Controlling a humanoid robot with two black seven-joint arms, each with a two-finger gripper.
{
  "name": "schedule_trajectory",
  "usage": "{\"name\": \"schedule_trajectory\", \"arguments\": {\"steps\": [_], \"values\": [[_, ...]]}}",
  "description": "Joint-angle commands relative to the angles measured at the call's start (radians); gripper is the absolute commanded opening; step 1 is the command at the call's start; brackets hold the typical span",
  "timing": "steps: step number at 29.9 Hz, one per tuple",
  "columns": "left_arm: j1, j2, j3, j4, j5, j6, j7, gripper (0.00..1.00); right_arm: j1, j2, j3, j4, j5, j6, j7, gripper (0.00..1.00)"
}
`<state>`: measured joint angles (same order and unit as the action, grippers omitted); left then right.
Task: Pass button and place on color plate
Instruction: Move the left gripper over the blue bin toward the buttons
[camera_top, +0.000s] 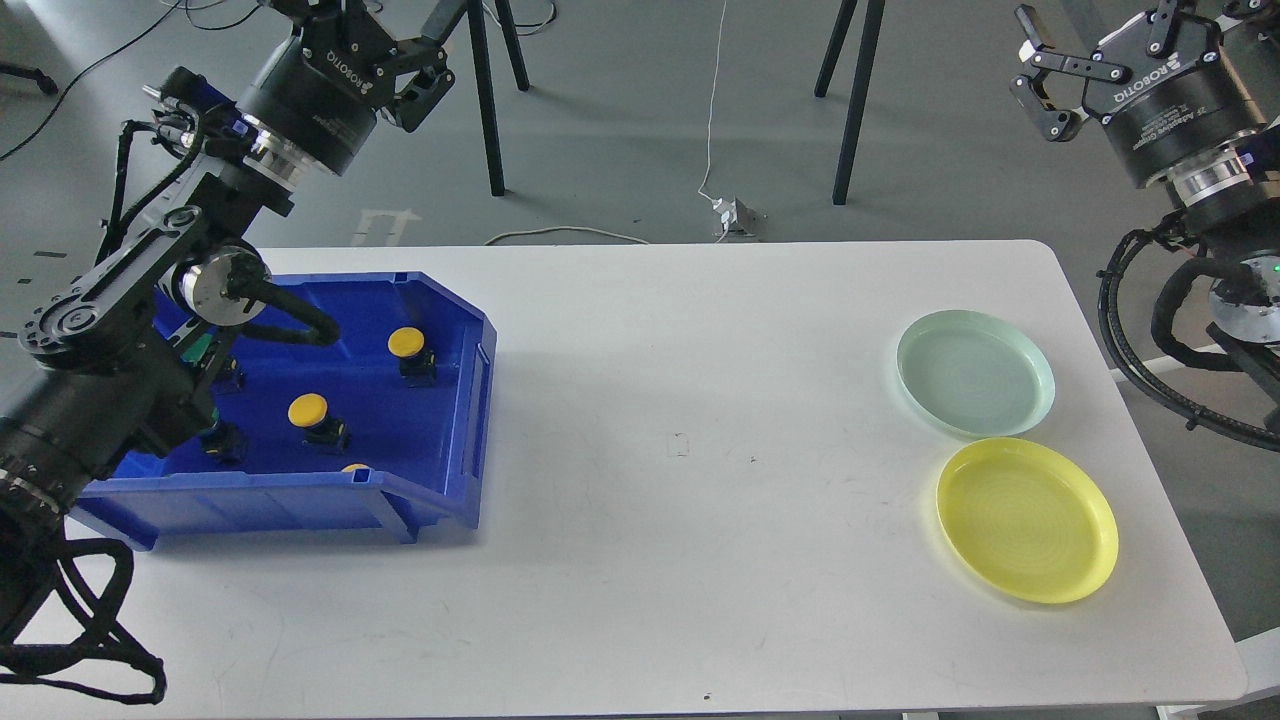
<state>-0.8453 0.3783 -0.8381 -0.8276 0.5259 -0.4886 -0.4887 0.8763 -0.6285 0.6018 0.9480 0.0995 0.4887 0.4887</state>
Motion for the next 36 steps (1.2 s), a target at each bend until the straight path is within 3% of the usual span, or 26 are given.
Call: {"name": "schedule_trajectory", "arguments": {"steps": [1, 10, 18, 22, 25, 28, 32, 36], "values": [[0.000, -0.001, -0.015, 0.012, 0.000, 0.000, 0.000, 1.00, -0.002, 0.013, 0.004, 0.002, 0.000, 0.000, 0.000, 0.99], [-0.031, -0.053, -0.079, 0.002, -0.136, 0.000, 0.000, 1.00, -0.007, 0.000, 0.004, 0.029, 0.000, 0.000, 0.000, 0.99], [0.005, -0.096, -0.105, -0.194, -0.132, 0.000, 0.000, 1.00, -0.013, 0.013, 0.003, 0.026, -0.003, 0.000, 0.000, 0.99], [0.012, -0.075, -0.006, -0.372, -0.127, 0.000, 0.000, 1.00, -0.023, 0.012, 0.003, 0.029, -0.003, 0.000, 0.000, 0.99], [0.006, -0.029, 0.106, -0.430, -0.089, 0.215, 0.000, 1.00, -0.028, 0.003, 0.004, 0.031, -0.001, 0.000, 0.000, 0.99], [-0.015, 0.036, 0.210, -0.507, 0.015, 0.324, 0.000, 1.00, -0.039, 0.000, 0.006, 0.032, 0.000, 0.000, 0.000, 0.99], [-0.023, 0.213, 0.296, -0.600, 0.242, 0.392, 0.000, 1.00, -0.046, 0.000, 0.006, 0.032, 0.000, 0.000, 0.000, 0.99], [-0.078, 0.405, 0.370, -0.604, 0.390, 0.394, 0.000, 1.00, -0.051, 0.004, 0.004, 0.031, -0.001, 0.000, 0.000, 0.99]]}}
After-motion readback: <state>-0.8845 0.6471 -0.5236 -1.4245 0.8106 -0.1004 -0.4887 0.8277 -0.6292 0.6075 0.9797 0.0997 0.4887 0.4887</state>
